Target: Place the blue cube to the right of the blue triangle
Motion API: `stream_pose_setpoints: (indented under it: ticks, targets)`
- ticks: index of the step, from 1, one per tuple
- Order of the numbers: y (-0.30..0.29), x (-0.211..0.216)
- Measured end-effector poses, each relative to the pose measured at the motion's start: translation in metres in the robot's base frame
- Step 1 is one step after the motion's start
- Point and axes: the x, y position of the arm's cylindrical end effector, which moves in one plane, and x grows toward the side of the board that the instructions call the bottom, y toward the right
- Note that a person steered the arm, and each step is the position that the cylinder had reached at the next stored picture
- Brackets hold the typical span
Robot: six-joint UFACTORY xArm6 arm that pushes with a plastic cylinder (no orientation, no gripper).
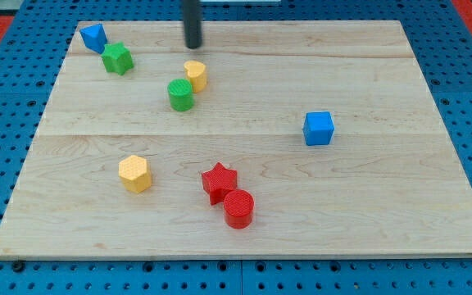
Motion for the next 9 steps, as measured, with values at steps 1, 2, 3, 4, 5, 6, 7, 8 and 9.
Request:
stream_pose_setpoints:
  ticks: [1, 2, 3, 4, 5, 6, 7, 8, 9]
  targets:
    - [-0.07, -0.019]
    - [-0.107, 0.018]
    - [-0.119, 0.066]
    - [-0.082, 0.106]
    - [-0.022, 0.122]
    - [-0.037, 0.195]
    - [0.06, 0.252]
    - [0.147, 0.262]
    - [0.174, 0.213]
